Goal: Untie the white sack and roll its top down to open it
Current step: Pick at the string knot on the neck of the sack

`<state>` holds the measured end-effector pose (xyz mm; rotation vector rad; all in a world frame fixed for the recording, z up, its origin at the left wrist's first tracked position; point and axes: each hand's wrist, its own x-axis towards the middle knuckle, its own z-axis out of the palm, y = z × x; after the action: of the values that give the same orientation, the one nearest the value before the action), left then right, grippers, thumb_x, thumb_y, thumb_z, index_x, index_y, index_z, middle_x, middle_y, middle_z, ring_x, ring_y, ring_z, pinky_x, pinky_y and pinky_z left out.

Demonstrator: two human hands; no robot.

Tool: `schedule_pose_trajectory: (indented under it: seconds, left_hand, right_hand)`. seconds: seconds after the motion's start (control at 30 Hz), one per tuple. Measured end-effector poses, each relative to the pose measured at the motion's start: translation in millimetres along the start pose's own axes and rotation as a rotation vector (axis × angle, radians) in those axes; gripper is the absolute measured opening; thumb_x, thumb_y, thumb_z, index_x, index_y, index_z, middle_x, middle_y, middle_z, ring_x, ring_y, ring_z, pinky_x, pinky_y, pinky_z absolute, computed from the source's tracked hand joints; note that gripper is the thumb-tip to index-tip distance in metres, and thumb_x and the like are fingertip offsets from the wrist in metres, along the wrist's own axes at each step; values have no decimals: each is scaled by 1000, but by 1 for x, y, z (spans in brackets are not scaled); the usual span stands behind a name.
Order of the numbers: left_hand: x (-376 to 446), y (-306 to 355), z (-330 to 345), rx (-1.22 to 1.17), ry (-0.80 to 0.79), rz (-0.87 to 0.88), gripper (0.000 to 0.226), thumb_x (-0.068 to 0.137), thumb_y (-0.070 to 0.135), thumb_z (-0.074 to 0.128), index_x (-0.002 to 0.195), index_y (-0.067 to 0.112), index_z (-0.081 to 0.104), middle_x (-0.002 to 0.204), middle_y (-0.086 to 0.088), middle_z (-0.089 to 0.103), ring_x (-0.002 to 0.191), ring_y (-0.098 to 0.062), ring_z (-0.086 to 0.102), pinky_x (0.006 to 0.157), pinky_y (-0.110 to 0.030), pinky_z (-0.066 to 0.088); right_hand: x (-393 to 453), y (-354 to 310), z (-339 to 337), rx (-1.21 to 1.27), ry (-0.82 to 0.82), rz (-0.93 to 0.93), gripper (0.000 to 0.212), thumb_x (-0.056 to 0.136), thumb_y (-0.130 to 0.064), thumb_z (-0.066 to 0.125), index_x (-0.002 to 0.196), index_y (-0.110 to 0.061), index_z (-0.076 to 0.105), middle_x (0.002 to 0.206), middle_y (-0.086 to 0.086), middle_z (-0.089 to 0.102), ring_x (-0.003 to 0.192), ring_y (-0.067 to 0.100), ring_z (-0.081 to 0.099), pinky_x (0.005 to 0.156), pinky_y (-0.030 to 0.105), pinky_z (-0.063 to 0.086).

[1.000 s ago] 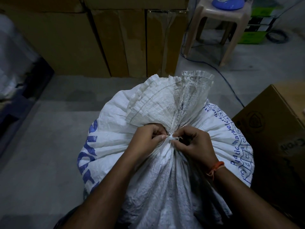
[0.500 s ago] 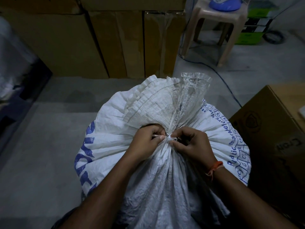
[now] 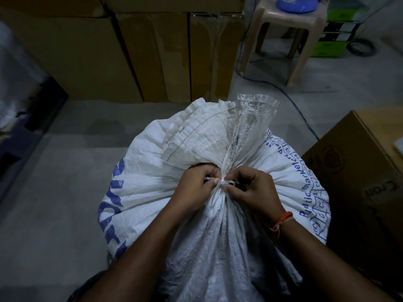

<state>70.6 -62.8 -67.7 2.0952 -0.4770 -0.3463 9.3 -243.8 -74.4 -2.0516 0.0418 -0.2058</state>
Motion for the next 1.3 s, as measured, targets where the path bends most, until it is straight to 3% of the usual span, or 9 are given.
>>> schedule_pose_trajectory:
  seconds: [0.27, 0.47, 0.6, 0.97, 1.3]
  left_hand:
    - [-2, -1, -5, -45, -9, -35, 8, 93, 8, 72, 92, 14, 76, 89, 2, 78, 91, -14, 74, 83, -25, 55]
    - [0, -8, -12, 23, 5, -25, 3, 90, 12, 78, 90, 14, 77, 76, 10, 72, 70, 5, 64, 70, -15, 49]
    - [1, -8, -11, 26, -9, -31, 3, 91, 11, 75, 90, 13, 75, 75, 11, 69, 66, 4, 61, 69, -18, 48]
    - [1, -9, -7, 5, -10, -17, 6, 91, 11, 73, 88, 17, 74, 81, 9, 70, 78, -8, 65, 77, -31, 53]
    - [2, -8, -1, 10, -1, -14, 9, 93, 9, 72, 93, 18, 75, 87, 10, 73, 91, -12, 71, 85, -30, 54]
  right_hand:
    - [1, -1, 1, -45, 15, -1, 15, 73, -13, 87, 82, -19, 77, 78, -1, 74, 73, 15, 70, 68, 40, 57]
    - [2, -2, 1, -30, 14, 13, 16, 72, -10, 88, 83, -17, 78, 80, -1, 75, 75, 14, 71, 68, 35, 58]
    - [2, -4, 1, -35, 20, 10, 17, 72, -11, 89, 83, -18, 78, 79, -3, 76, 74, 11, 71, 67, 28, 56]
    - [2, -2, 1, -11, 16, 42, 17, 72, -12, 89, 83, -20, 78, 80, -4, 76, 76, 13, 72, 71, 38, 59]
    - [2, -1, 2, 10, 21, 34, 12, 73, -20, 82, 82, -21, 75, 78, 3, 73, 75, 24, 71, 70, 47, 57]
